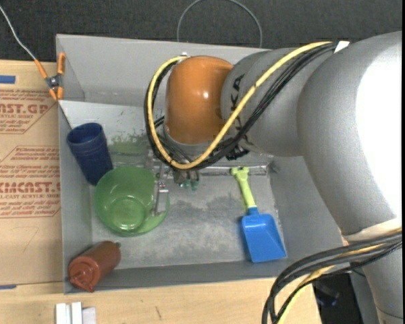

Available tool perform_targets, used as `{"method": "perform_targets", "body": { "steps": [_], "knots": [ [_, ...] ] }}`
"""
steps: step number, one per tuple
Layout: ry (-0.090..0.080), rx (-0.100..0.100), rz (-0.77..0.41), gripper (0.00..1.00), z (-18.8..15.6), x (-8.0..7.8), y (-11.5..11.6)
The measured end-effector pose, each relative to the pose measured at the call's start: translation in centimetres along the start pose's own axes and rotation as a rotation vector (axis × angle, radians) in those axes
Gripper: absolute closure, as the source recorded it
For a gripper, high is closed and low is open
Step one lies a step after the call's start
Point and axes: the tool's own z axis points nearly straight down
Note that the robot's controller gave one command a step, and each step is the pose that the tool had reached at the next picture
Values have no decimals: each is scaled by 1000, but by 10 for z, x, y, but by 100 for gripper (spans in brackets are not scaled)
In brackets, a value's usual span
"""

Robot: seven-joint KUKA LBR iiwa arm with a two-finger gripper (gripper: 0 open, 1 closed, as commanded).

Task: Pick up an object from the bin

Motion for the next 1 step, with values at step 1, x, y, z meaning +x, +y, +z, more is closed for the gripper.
{"method": "perform_targets", "body": {
  "steps": [1],
  "knots": [
    [-10, -1, 3, 100, -6, -3, -2]
  ]
}}
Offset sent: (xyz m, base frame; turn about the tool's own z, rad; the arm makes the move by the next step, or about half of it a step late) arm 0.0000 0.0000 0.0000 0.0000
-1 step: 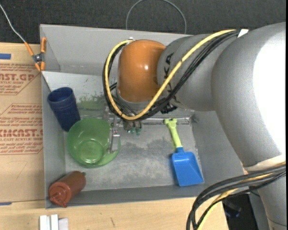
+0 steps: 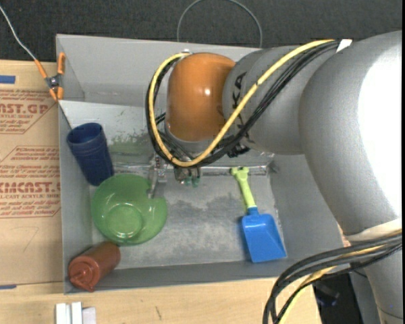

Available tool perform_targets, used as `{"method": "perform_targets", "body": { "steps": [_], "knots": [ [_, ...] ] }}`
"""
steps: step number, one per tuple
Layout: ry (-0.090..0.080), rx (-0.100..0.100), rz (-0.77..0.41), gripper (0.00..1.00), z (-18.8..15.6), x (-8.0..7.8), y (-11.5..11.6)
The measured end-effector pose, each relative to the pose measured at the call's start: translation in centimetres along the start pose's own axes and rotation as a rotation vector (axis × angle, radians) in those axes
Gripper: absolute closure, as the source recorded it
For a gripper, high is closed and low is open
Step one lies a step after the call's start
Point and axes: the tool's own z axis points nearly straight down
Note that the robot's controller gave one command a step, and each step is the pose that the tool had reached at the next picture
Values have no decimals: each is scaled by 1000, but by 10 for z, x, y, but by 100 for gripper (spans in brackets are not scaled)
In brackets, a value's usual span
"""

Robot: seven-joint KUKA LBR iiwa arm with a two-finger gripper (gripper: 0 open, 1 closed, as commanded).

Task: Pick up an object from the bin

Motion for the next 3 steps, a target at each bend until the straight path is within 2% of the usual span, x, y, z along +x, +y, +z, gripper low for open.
{"method": "perform_targets", "body": {
  "steps": [1, 2, 3],
  "knots": [
    [0, 0, 0, 100, 0, 0, 0],
    [5, 1, -268, 100, -61, 12, -7],
    [-6, 0, -387, 100, -111, 12, -20]
  ]
}}
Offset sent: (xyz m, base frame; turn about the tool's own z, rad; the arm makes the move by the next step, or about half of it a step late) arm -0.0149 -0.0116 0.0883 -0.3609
